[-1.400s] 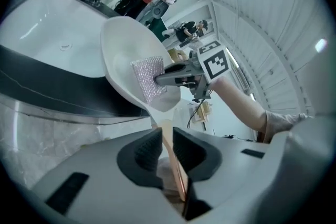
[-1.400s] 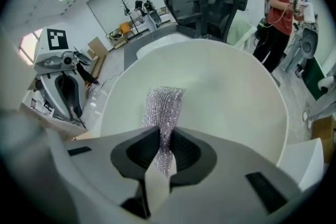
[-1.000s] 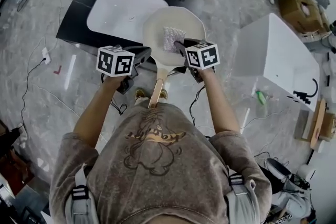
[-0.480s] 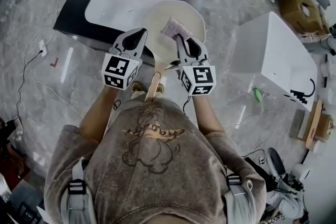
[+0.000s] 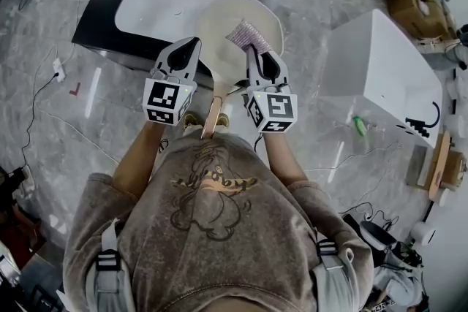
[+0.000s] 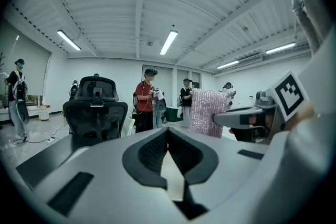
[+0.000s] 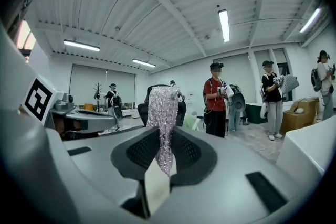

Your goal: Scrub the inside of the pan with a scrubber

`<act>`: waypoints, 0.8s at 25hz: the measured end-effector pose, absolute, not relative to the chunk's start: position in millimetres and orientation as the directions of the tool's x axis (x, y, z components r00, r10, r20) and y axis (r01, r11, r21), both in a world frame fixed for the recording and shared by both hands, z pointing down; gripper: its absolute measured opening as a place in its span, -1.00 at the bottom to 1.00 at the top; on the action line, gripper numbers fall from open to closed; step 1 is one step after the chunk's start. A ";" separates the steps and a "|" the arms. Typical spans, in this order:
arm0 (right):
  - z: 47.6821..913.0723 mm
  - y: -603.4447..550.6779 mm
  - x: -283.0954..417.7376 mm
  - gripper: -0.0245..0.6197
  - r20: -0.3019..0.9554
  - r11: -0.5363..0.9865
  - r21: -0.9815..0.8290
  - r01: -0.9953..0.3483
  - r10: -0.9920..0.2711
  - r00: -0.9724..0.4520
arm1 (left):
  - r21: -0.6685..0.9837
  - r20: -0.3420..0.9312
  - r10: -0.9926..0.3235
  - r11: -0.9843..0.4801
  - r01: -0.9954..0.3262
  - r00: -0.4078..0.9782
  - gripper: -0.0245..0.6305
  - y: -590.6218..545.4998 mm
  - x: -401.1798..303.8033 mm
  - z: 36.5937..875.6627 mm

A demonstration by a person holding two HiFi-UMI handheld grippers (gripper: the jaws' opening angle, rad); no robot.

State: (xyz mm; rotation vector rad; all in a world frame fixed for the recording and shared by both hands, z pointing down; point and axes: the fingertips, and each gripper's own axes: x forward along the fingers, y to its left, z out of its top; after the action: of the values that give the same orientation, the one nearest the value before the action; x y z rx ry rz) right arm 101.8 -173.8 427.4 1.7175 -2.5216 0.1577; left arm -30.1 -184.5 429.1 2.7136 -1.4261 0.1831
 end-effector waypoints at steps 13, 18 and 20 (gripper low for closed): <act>426.6 -171.1 104.2 -0.68 0.137 0.360 -0.049 -0.932 -0.922 -0.363 | 0.017 0.152 -0.825 -0.548 -0.836 0.544 -0.87 -179.6 -31.1 432.2; 429.1 -170.3 100.4 -0.68 0.141 0.374 -0.042 -0.926 -0.916 -0.376 | 0.024 0.159 -0.825 -0.545 -0.838 0.542 -0.87 -177.9 -31.4 435.8; 429.5 -171.6 98.6 -0.68 0.142 0.379 -0.037 -0.925 -0.914 -0.380 | 0.025 0.158 -0.827 -0.543 -0.840 0.539 -0.87 -179.2 -32.2 436.3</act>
State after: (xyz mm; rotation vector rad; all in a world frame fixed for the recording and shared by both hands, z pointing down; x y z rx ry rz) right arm 98.6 -171.6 429.5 1.6901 -2.5263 0.1671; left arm -32.2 -179.2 436.3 2.6689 -1.4495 0.1942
